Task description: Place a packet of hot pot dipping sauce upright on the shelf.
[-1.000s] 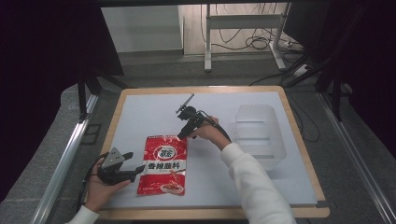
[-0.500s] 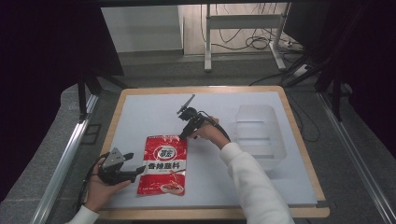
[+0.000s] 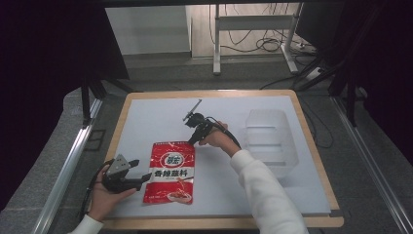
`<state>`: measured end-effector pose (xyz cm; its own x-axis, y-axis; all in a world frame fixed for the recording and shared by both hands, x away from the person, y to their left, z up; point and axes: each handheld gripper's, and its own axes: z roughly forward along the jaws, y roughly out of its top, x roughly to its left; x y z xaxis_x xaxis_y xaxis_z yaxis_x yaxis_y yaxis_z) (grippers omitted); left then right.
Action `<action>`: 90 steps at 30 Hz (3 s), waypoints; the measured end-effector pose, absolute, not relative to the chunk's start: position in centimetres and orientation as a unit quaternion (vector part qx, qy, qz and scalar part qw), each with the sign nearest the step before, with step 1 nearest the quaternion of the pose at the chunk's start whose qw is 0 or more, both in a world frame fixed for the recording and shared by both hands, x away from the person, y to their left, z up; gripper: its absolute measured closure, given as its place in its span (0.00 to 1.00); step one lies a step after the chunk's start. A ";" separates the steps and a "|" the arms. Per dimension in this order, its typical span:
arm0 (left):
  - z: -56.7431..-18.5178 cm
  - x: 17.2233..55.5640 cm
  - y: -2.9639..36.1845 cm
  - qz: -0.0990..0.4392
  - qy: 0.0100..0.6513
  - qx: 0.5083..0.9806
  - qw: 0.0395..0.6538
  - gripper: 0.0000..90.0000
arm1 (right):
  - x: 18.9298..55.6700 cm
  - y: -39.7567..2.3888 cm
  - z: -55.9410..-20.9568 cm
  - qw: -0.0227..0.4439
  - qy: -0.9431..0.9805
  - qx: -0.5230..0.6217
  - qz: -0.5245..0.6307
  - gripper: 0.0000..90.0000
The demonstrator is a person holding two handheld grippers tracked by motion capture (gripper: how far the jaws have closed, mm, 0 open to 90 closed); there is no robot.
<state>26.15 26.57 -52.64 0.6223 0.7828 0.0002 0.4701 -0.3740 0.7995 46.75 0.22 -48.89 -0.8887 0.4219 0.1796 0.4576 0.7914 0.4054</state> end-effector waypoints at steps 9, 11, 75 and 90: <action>-52.7 26.2 26.5 0.194 0.390 0.806 0.400 0.31 | 45.1 0.2 -47.3 0.025 -0.948 -0.203 -0.245 0.99; -52.7 26.2 26.5 0.195 0.391 0.806 0.399 0.31 | 44.5 0.0 -46.6 0.019 -0.947 -0.193 -0.256 0.99; -53.0 30.7 25.8 0.199 0.290 0.857 0.376 1.00 | 40.5 -1.1 -45.6 -0.060 -0.949 -0.133 -0.281 0.62; -53.0 30.6 25.9 0.198 0.290 0.858 0.376 1.00 | 41.1 2.8 -46.8 -0.041 -0.968 -0.102 -0.224 0.70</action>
<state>30.56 25.87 -53.03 0.7536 0.6461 0.1209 0.3492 -0.5493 0.7592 41.11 2.83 -46.79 -0.9761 0.2148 -0.0330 0.1785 0.8789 0.4423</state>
